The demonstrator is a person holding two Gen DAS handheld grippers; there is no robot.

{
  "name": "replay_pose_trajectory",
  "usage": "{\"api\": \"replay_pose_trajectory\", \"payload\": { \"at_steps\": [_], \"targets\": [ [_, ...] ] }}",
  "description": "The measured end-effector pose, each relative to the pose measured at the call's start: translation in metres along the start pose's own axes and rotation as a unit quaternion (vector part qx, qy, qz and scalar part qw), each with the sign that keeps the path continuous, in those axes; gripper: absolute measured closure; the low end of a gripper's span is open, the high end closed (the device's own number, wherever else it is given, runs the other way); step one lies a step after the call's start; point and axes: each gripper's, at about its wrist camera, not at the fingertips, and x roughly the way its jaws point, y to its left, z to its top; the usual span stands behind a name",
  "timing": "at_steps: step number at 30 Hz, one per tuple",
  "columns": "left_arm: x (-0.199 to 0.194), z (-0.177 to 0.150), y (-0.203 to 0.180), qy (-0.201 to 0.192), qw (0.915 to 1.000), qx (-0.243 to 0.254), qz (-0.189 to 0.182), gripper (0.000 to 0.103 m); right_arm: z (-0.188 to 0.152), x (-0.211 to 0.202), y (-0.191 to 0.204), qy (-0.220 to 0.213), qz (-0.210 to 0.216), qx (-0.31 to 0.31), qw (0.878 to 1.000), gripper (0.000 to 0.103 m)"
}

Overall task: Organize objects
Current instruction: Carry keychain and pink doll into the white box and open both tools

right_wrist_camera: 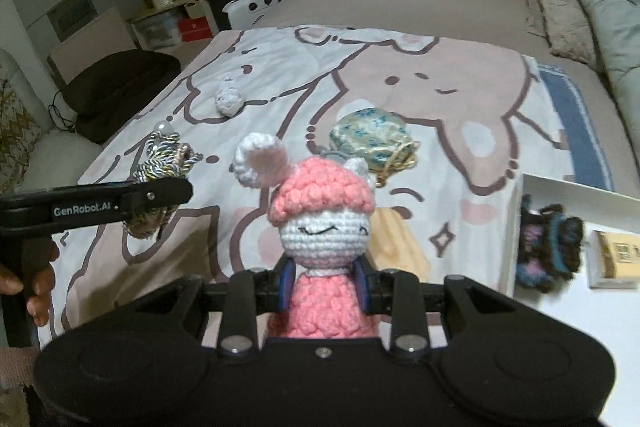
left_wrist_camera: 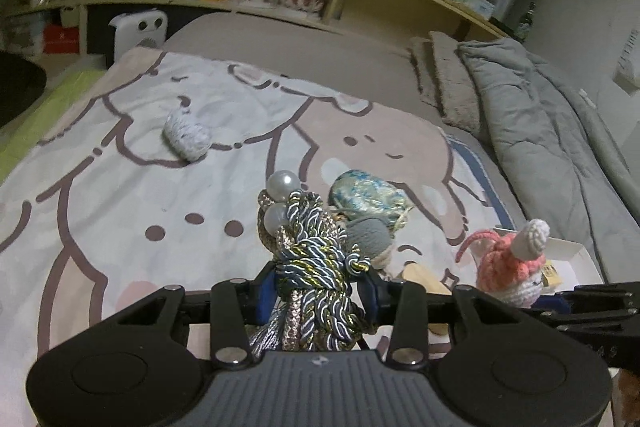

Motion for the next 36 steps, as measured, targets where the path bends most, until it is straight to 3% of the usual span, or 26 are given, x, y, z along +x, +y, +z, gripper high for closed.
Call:
{"api": "replay_pose_trajectory", "payload": {
  "at_steps": [11, 18, 25, 36],
  "targets": [
    [-0.019, 0.004, -0.046, -0.015, 0.9982, 0.043, -0.04, 0.06, -0.007, -0.058, -0.044, -0.008, -0.002, 0.02, 1.0, 0.071],
    [-0.02, 0.01, -0.095, -0.027, 0.9942, 0.071, -0.077, 0.06, -0.011, -0.095, -0.094, -0.017, -0.035, 0.032, 0.999, 0.071],
    [0.0, 0.009, -0.159, -0.021, 0.9892, 0.1, -0.105, 0.06, -0.016, -0.119, -0.153, -0.02, -0.073, 0.052, 0.996, 0.071],
    [0.048, -0.001, -0.264, -0.012, 0.9763, 0.116, -0.183, 0.06, -0.025, -0.128, -0.246, -0.008, -0.137, 0.081, 0.987, 0.071]
  ]
}}
